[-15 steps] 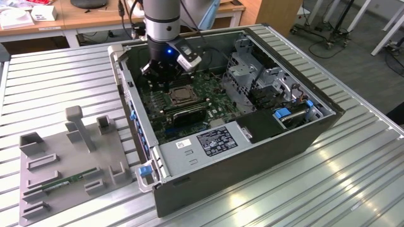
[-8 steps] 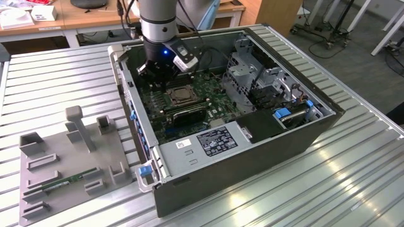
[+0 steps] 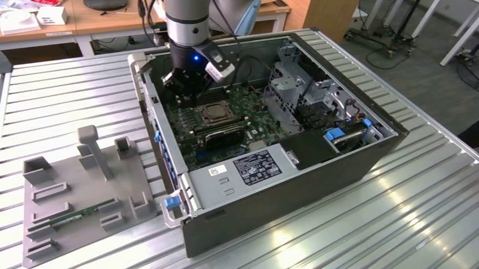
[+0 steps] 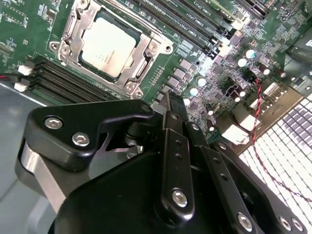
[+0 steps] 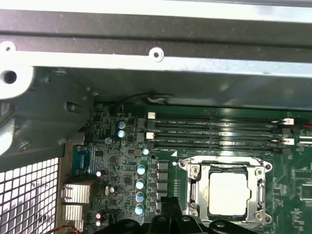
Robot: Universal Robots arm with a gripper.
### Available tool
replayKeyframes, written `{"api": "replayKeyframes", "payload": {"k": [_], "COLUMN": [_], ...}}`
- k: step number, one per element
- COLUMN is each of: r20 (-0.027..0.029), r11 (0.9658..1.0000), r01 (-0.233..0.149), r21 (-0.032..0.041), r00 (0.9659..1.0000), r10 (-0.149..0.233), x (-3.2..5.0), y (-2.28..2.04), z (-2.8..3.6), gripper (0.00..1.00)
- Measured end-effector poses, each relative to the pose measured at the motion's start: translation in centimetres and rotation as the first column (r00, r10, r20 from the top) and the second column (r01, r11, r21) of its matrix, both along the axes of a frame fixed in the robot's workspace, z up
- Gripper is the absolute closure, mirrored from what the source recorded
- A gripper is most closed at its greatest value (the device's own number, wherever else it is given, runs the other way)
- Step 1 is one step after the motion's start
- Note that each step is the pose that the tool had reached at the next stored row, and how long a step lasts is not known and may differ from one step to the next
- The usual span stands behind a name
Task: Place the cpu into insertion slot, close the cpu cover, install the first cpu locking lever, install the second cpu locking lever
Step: 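Install the first cpu locking lever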
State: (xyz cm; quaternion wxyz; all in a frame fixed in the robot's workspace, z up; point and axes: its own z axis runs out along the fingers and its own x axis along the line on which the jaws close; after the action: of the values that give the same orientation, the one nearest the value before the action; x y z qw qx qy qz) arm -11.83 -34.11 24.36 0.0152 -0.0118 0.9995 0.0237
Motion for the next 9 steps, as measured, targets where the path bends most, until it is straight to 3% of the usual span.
{"api": "replayKeyframes", "payload": {"k": [3, 9], "r20": [0.0037, 0.0151], "r11": [1.0, 0.9994], "r01": [0.0, 0.0], "r21": [0.0056, 0.0337], "r00": [1.0, 0.9999], "r10": [0.0, 0.0], "x": [-0.11, -0.63], "y": [0.01, 0.16], "z": [0.08, 0.09], "gripper": [0.89, 0.89]}}
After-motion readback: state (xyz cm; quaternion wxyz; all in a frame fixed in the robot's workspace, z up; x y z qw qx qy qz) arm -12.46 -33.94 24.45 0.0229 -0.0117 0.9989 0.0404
